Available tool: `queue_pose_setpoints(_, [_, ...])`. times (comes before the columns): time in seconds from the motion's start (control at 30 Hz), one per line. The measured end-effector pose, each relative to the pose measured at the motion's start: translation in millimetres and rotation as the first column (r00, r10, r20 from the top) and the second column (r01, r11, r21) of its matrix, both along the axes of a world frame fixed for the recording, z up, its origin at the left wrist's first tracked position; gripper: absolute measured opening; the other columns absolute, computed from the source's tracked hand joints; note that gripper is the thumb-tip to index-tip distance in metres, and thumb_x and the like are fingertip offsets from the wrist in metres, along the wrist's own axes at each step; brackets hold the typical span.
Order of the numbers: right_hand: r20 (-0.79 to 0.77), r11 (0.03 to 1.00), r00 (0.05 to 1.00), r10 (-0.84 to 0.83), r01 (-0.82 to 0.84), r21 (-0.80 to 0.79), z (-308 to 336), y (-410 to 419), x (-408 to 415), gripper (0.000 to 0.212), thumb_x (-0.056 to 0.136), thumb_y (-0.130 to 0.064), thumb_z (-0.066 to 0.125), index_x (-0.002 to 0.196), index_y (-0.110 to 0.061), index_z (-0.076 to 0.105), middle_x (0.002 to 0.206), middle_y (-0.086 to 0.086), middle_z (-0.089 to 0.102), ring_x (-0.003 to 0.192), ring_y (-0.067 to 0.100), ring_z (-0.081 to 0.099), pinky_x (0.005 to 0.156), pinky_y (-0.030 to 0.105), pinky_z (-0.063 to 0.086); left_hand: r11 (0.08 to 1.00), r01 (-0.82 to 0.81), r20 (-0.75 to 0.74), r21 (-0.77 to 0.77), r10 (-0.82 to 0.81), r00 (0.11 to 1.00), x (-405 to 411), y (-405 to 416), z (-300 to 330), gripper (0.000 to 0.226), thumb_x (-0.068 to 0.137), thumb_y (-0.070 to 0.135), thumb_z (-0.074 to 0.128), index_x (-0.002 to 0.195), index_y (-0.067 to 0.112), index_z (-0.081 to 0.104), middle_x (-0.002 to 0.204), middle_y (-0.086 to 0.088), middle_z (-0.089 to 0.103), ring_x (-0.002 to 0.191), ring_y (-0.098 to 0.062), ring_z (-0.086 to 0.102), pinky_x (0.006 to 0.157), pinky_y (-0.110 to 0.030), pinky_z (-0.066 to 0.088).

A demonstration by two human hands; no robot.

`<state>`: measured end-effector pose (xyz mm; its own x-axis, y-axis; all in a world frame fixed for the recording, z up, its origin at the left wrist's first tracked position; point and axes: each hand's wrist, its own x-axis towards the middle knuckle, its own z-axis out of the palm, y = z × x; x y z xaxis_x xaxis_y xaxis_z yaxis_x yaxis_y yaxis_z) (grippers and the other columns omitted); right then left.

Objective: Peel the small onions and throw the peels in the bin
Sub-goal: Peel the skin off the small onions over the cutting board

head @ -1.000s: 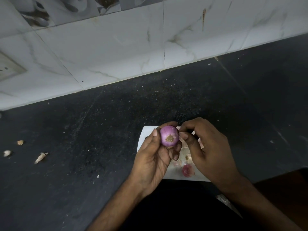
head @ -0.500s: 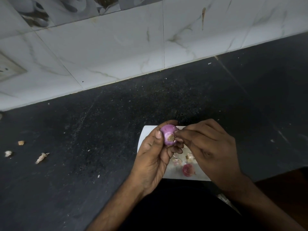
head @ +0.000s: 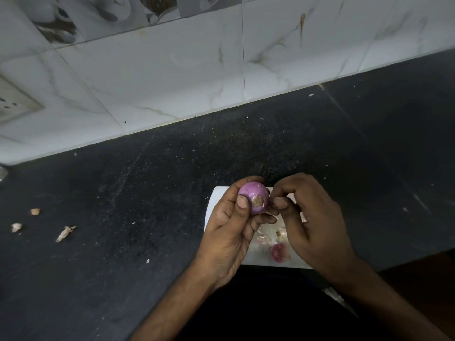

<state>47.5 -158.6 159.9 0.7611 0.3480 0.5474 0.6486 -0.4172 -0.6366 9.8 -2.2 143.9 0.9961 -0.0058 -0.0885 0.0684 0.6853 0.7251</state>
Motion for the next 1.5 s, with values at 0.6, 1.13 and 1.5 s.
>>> queue_pose_setpoints(0.6, [0.131,0.988,0.983,-0.132,0.141,-0.062,-1,1,-1,0.027,0.080,0.006,0.080,0.094,-0.017,0.079,0.098,-0.010,0.069,0.094,0.010,0.059,0.073,0.035,0.052,0.996,0.059,0.024,0.059,-0.061,0.998,-1,-3,6,0.056,0.090,0.039,0.070,0.128,0.002,0.054,0.094,-0.003,0.073,0.093,-0.011,0.071,0.089,-0.029,0.056])
queue_pose_setpoints(1.13, [-0.337,0.997,0.939,-0.070,0.078,0.012,-19,-10,5,0.022,0.102,-0.003,0.057,0.110,-0.018,0.070,0.102,-0.017,0.071,0.099,0.005,0.069,0.083,0.019,0.052,0.995,0.011,-0.019,-0.098,-0.013,1.000,2,6,-7,0.041,0.105,0.015,0.037,0.141,0.001,0.050,0.139,-0.025,0.057,0.089,-0.027,0.071,0.065,-0.029,0.057])
queue_pose_setpoints(1.5, [-0.279,0.999,0.960,0.006,0.005,0.039,5,-1,-4,0.023,0.091,-0.041,0.069,0.104,-0.023,0.074,0.098,-0.018,0.066,0.091,0.006,0.068,0.070,0.008,0.044,0.983,0.095,-0.007,-0.158,-0.098,0.995,-2,-1,2,0.046,0.094,0.018,0.043,0.133,0.001,0.059,0.121,-0.026,0.062,0.098,-0.028,0.064,0.081,-0.035,0.056])
